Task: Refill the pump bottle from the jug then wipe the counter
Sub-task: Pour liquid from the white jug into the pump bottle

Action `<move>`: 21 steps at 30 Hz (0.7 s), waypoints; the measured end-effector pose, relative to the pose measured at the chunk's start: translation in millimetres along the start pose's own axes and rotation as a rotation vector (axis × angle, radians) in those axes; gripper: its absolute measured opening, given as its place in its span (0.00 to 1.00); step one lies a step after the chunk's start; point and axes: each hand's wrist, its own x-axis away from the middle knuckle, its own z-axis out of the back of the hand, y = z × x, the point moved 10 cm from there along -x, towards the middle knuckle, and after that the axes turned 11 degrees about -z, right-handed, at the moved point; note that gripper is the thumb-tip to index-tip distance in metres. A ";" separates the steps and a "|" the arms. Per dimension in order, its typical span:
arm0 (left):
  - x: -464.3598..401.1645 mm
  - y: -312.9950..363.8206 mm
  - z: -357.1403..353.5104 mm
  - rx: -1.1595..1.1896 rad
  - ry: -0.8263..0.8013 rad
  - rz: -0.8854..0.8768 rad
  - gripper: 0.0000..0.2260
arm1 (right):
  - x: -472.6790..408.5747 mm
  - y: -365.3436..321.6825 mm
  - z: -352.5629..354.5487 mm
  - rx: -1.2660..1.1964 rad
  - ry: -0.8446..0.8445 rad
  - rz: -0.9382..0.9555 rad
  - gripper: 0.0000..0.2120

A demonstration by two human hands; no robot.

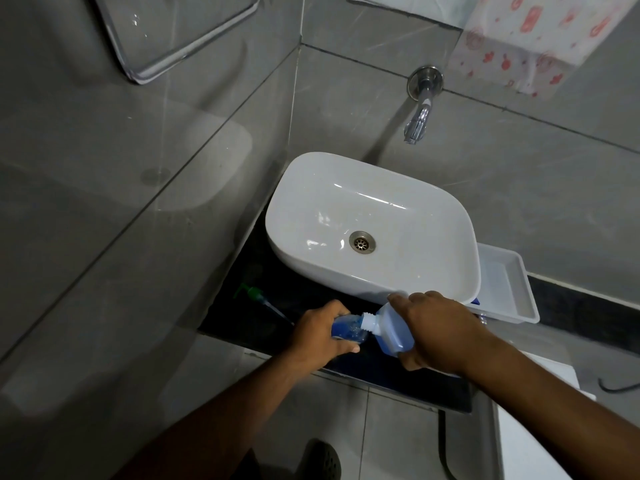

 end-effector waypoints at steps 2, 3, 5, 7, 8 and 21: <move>0.0 -0.1 0.0 0.008 -0.003 0.003 0.22 | -0.4 -0.1 0.3 0.003 0.003 0.001 0.40; -0.1 -0.3 -0.1 0.015 -0.005 0.004 0.22 | -0.6 -0.2 0.6 0.003 0.005 0.001 0.40; 0.0 -0.3 -0.3 0.022 -0.007 0.007 0.22 | -0.9 -0.4 0.8 -0.003 0.007 0.002 0.41; -0.2 0.4 0.3 0.017 -0.006 0.003 0.22 | -1.3 -0.2 1.1 -0.018 0.007 0.001 0.41; -0.3 0.4 0.4 0.016 -0.006 0.002 0.22 | -1.5 -0.1 1.3 -0.025 0.009 0.000 0.41; -0.7 -0.6 0.6 0.005 -0.002 0.008 0.23 | -1.6 -0.2 1.8 -0.040 0.013 -0.003 0.39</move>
